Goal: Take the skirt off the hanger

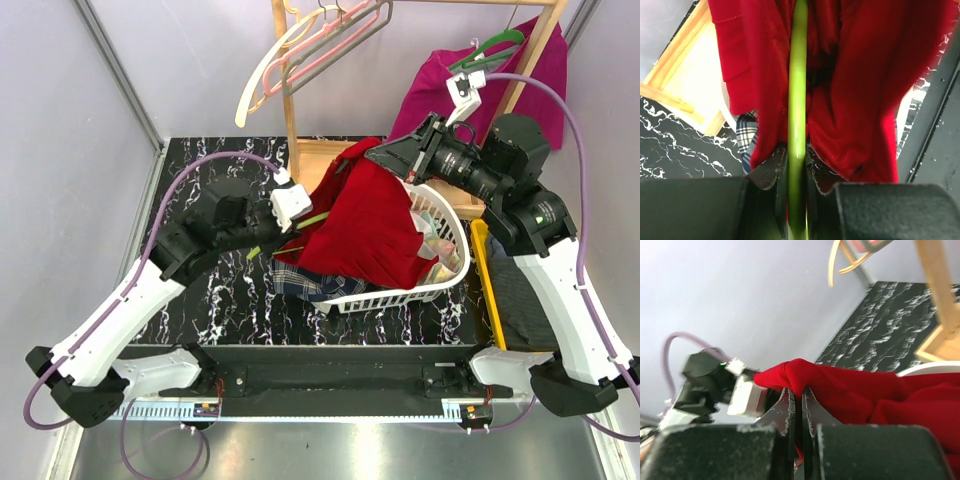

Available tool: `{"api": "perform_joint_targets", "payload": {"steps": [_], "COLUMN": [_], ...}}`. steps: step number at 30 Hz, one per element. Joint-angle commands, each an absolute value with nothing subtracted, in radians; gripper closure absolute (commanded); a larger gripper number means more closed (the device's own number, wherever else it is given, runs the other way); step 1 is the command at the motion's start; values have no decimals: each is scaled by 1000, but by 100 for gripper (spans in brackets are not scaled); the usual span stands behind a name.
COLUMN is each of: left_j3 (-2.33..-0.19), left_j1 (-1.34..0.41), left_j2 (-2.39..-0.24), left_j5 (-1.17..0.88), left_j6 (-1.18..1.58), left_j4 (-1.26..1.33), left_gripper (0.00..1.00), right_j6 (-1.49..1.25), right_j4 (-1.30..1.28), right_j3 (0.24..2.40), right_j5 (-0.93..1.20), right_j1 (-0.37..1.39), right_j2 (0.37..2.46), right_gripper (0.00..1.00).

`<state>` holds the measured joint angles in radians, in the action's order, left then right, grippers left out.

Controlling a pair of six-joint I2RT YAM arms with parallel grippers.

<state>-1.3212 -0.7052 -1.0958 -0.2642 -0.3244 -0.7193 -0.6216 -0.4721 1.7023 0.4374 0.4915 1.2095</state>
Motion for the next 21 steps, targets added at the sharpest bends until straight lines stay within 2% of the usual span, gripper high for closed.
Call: {"api": "perform_joint_targets", "payload": {"steps": [1,5,9,15,18,19,21], "left_j3": [-1384,-1394,-1405,-1424,-1407,-1391,-1390], "left_j1": [-707,-707,-703,-692,-683,-677,-673], "left_j2": [-994,-881,-781,-677,-663,-672,-693], "left_j5": [-213,-176,-170,-175,-271,-335,-400], "left_j6": [-377,-405,-431,-481,-466,-456,-427], "left_j4": [-765,-830,-911,-971,-996,-993,-967], "left_gripper": [100,100,100,100,100,100,100], "right_j6": [-490,-321,-271,-401,-521,-552,-638], "right_j4": [-469,-618,-653,-658,-626,-551,-517], "right_j3": [1843,1933,1944,1875,1839,1821,1833], "right_j5": [219,-55,-117,41,214,356,412], "right_j1": [476,466,405,226,196,198,204], "right_j2": [1209,1256,1296,1361,1403,1416,1462], "right_gripper": [100,100,100,100,100,100,96]}}
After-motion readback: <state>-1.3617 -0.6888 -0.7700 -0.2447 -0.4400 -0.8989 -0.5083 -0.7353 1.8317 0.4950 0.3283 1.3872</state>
